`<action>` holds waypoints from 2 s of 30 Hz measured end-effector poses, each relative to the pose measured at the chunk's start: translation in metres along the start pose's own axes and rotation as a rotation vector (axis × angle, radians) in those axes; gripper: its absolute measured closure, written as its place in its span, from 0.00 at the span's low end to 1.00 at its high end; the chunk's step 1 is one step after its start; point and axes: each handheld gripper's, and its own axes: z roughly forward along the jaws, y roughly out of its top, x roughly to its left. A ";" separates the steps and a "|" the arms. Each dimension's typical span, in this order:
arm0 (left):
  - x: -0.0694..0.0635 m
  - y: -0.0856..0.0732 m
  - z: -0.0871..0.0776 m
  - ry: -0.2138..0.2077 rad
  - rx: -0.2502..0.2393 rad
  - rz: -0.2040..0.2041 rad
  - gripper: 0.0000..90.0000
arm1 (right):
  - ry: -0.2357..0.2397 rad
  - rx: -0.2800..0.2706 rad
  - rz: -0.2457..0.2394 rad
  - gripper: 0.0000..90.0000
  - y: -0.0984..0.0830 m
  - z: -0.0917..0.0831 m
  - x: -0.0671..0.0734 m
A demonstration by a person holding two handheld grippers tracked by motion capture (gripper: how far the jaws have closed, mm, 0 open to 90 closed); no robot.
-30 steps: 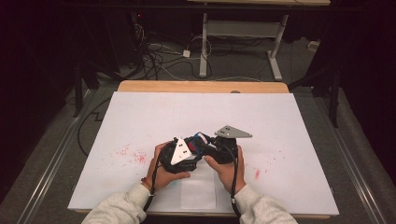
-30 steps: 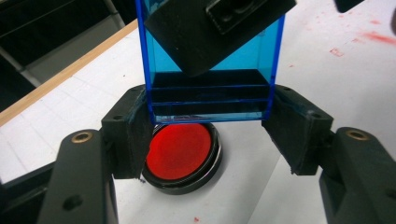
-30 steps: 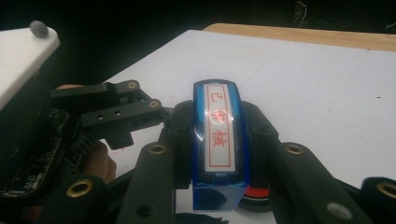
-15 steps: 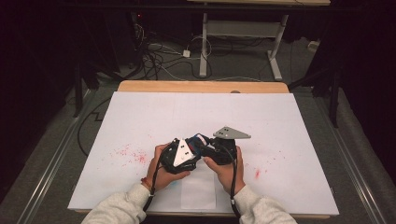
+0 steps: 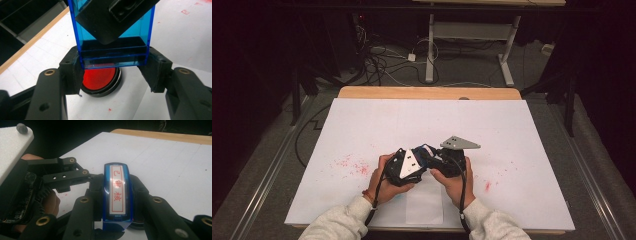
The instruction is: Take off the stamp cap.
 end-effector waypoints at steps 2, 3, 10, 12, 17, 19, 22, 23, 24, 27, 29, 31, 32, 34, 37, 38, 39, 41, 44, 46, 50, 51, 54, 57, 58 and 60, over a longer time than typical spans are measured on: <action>0.000 0.000 -0.001 -0.002 -0.006 0.007 0.44 | 0.007 -0.004 0.003 0.78 0.000 -0.001 0.000; 0.001 0.000 -0.001 -0.003 -0.008 0.008 0.44 | 0.007 -0.004 0.003 0.78 0.000 -0.001 0.000; 0.001 0.000 -0.002 -0.008 -0.017 0.014 0.44 | 0.007 -0.012 -0.007 0.78 0.000 -0.003 0.001; 0.000 0.000 -0.002 -0.006 -0.017 0.009 0.44 | 0.002 -0.013 -0.014 0.78 0.000 -0.004 0.001; 0.000 -0.001 -0.002 -0.015 -0.023 -0.018 0.44 | -0.011 -0.022 -0.023 0.78 -0.001 -0.004 0.003; 0.000 -0.001 -0.002 -0.016 -0.026 -0.023 0.44 | -0.011 -0.027 -0.020 0.78 -0.002 -0.005 0.003; 0.001 -0.001 -0.001 -0.024 -0.032 -0.044 0.44 | -0.015 -0.032 -0.026 0.78 -0.002 -0.005 0.004; 0.003 -0.003 0.000 -0.034 -0.010 -0.065 0.44 | -0.013 -0.037 -0.024 0.78 -0.002 -0.006 0.004; 0.007 -0.007 0.002 -0.037 -0.002 -0.095 0.44 | -0.011 -0.058 -0.037 0.78 -0.001 -0.008 0.004; 0.009 -0.007 -0.003 0.004 -0.019 -0.058 0.44 | -0.030 -0.080 -0.060 0.78 0.008 -0.019 0.003; 0.011 -0.004 -0.007 0.014 -0.033 -0.070 0.44 | -0.035 -0.083 -0.045 0.78 0.008 -0.022 -0.004; 0.013 -0.005 -0.008 0.015 -0.028 -0.062 0.44 | -0.030 -0.085 -0.036 0.78 0.008 -0.023 -0.009; 0.014 -0.006 -0.009 0.012 -0.027 -0.064 0.44 | -0.030 -0.088 -0.038 0.78 0.008 -0.025 -0.009; 0.018 -0.009 -0.010 0.000 -0.031 -0.076 0.44 | -0.039 -0.089 -0.050 0.78 0.010 -0.028 -0.010; 0.023 -0.010 -0.014 0.004 -0.032 -0.083 0.44 | -0.054 -0.088 -0.062 0.78 0.011 -0.031 -0.012; 0.025 -0.011 -0.016 0.004 -0.037 -0.081 0.44 | -0.059 -0.087 -0.069 0.78 0.011 -0.033 -0.013; 0.027 -0.012 -0.018 0.002 -0.038 -0.081 0.44 | -0.061 -0.085 -0.070 0.78 0.012 -0.034 -0.013; 0.030 -0.013 -0.022 0.008 -0.038 -0.085 0.44 | -0.071 -0.085 -0.074 0.78 0.012 -0.036 -0.016; 0.035 -0.015 -0.030 0.010 -0.040 -0.086 0.44 | -0.080 -0.084 -0.077 0.78 0.013 -0.040 -0.019; 0.039 -0.017 -0.036 0.024 -0.041 -0.071 0.44 | -0.086 -0.081 -0.082 0.78 0.013 -0.042 -0.021; 0.047 -0.024 -0.048 0.042 -0.033 -0.084 0.44 | -0.089 -0.075 -0.086 0.78 0.015 -0.048 -0.027; 0.049 -0.026 -0.050 0.044 -0.035 -0.090 0.44 | -0.093 -0.075 -0.086 0.78 0.015 -0.049 -0.028; 0.053 -0.032 -0.058 0.050 -0.034 -0.096 0.44 | -0.102 -0.074 -0.083 0.78 0.017 -0.053 -0.031; 0.054 -0.038 -0.066 0.055 -0.032 -0.097 0.44 | -0.107 -0.074 -0.090 0.78 0.017 -0.055 -0.033; 0.055 -0.041 -0.069 0.059 -0.031 -0.098 0.44 | -0.108 -0.074 -0.090 0.78 0.018 -0.055 -0.034; 0.056 -0.046 -0.074 0.063 -0.023 -0.101 0.44 | -0.111 -0.074 -0.100 0.78 0.018 -0.056 -0.034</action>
